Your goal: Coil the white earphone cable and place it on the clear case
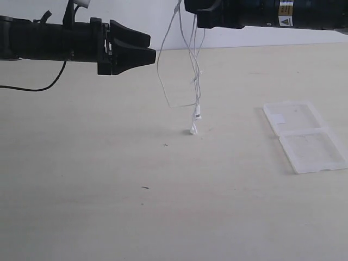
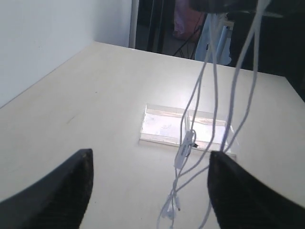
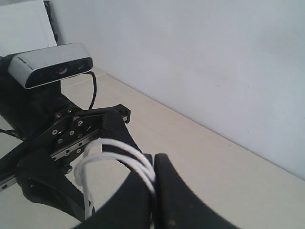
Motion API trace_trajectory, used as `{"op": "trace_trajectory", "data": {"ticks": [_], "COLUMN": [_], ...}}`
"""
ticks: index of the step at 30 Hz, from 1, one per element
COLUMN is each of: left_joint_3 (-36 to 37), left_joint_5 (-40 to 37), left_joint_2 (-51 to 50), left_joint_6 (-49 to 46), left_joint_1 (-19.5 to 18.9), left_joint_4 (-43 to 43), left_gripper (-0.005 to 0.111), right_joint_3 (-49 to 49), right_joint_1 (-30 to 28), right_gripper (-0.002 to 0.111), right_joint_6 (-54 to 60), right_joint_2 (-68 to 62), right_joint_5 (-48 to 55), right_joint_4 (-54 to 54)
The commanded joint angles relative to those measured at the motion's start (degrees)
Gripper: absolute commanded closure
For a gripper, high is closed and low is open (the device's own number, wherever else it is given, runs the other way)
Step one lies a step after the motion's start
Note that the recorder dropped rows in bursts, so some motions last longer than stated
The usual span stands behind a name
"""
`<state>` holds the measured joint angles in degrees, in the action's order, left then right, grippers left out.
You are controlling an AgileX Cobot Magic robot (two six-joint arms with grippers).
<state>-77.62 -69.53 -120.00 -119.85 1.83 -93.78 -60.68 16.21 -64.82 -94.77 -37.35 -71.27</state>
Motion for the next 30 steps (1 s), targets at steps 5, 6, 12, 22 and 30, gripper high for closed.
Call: {"op": "trace_trajectory", "data": {"ticks": [5,6,12,22,30], "left_joint_3": [0.12,0.12,0.12,0.12,0.12], "left_joint_5": [-0.44,-0.44,-0.44,-0.44,-0.44], "left_joint_2": [0.01,0.01,0.01,0.01,0.01], "left_joint_6": [-0.28,-0.28,-0.28,-0.28,-0.28], "left_joint_1": [0.24,0.24,1.48,-0.22,-0.35], "left_joint_4": [0.59,0.85,2.00,5.08,5.06], "left_gripper": [0.041,0.041,0.041,0.041,0.041], "right_joint_3": [-0.41,-0.41,-0.41,-0.41,-0.41], "right_joint_1": [-0.23,-0.23,-0.23,-0.23,-0.23], "right_gripper": [0.108,0.108,0.108,0.108,0.108], "right_joint_6": [0.68,0.68,0.68,1.75,1.75], "right_joint_2": [0.05,0.05,0.05,0.05,0.05], "right_joint_5": [1.29,1.29,1.15,1.74,1.74], "right_joint_4": [0.96,0.96,0.96,0.96,0.96]}}
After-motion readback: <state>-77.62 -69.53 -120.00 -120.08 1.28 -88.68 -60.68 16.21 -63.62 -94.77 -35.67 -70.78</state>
